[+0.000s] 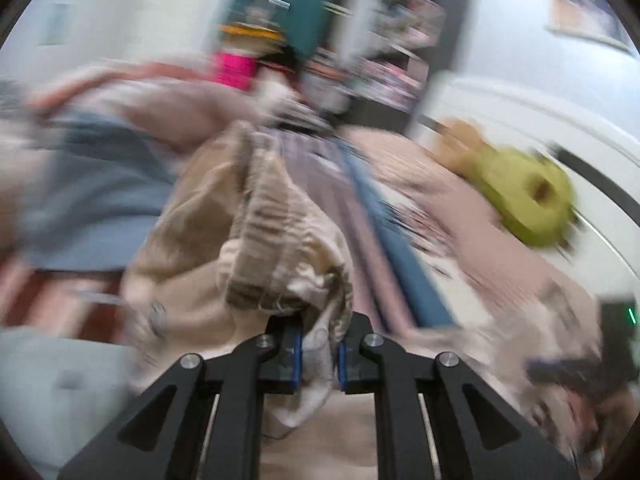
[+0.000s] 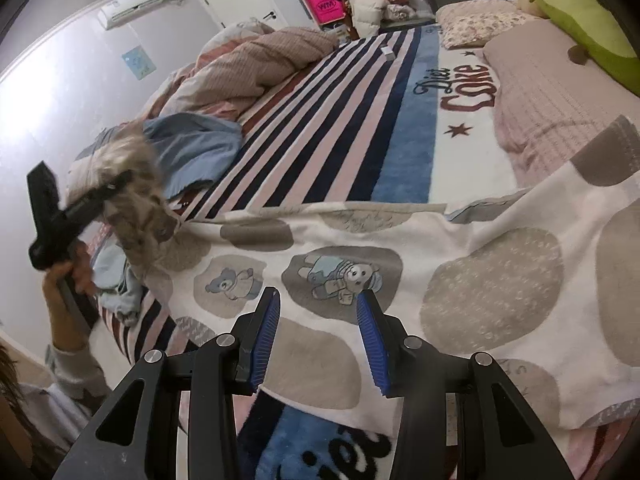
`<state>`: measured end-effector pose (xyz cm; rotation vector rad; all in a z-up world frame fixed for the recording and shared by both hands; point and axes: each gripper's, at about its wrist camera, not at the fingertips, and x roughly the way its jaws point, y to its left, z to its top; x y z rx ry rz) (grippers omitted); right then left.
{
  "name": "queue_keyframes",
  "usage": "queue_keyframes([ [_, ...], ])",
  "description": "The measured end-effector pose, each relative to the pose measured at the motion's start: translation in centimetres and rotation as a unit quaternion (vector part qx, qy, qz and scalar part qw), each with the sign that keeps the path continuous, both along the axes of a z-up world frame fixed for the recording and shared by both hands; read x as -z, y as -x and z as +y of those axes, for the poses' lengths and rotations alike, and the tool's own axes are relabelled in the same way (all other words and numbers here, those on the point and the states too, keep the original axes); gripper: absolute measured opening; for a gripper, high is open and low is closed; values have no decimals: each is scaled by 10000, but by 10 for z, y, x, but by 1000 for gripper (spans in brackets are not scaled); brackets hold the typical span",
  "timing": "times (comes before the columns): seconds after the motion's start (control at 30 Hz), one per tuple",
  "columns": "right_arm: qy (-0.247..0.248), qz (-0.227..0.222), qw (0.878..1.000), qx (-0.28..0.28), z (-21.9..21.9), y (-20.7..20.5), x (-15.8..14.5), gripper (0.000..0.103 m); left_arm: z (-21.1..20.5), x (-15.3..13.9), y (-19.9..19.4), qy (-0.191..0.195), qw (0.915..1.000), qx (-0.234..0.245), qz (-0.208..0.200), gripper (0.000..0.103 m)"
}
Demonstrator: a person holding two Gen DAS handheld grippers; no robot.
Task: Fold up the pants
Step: 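Grasp the elastic cuff with the left tool and lift it up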
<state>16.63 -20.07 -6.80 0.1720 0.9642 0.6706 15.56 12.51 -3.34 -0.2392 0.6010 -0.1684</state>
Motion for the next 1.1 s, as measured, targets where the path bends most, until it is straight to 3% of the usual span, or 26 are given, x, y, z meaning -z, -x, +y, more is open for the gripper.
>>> queue_keyframes([
  [0.07, 43, -33, 10000, 13, -2, 0, 0, 36, -38, 18, -14, 125, 9978, 620, 176, 10],
  [0.17, 59, 4, 10000, 68, -6, 0, 3, 36, -82, 48, -33, 190, 9881, 1358, 699, 11],
  [0.3, 17, 104, 9999, 124, -12, -2, 9, 36, -98, 75, -37, 254, 9788, 1642, 1194, 14],
  [0.33, 21, 115, 9998, 140, -14, -3, 11, 39, -96, 76, -32, 245, 9770, 1733, 1218, 20],
  [0.37, 15, 126, 9998, 149, -14, -3, 12, 42, -93, 76, -28, 306, 9727, 1925, 1260, 40],
  [0.43, -37, 201, 9997, 136, -13, -6, 16, 44, -94, 74, -14, 584, 9625, 2278, 1354, 71],
  [0.47, -78, 249, 9996, 105, -10, -7, 18, 44, -90, 71, -7, 656, 9608, 2347, 1321, 72],
  [0.53, -212, 389, 9990, -29, -1, -12, 24, 50, -88, 65, 8, 401, 9668, 2195, 1243, 72],
  [0.6, -425, 536, 9975, -158, 9, -14, 27, 59, -71, 55, 24, -229, 9798, 1696, 1038, 72],
  [0.67, -628, 645, 9953, -352, 24, -16, 29, 77, -53, 49, 31, -615, 9859, 1237, 945, 72],
  [0.73, -587, 638, 9955, -385, 38, -19, 32, 80, -31, 48, 38, -710, 9885, 926, 961, 72],
  [0.87, -551, 820, 9941, -441, 66, -33, 45, 80, -1, 57, 44, -937, 9895, 400, 1027, 72],
  [0.93, -610, 928, 9928, -455, 81, -42, 53, 80, 8, 64, 46, -738, 9907, 410, 1069, 72],
  [1.03, -548, 864, 9944, -261, 92, -55, 58, 77, 7, 74, 47, -803, 9897, 437, 1101, 70],
  [1.1, -504, 751, 9958, -156, 95, -61, 58, 48, 3, 81, 48, -972, 9870, 495, 1182, 51],
])
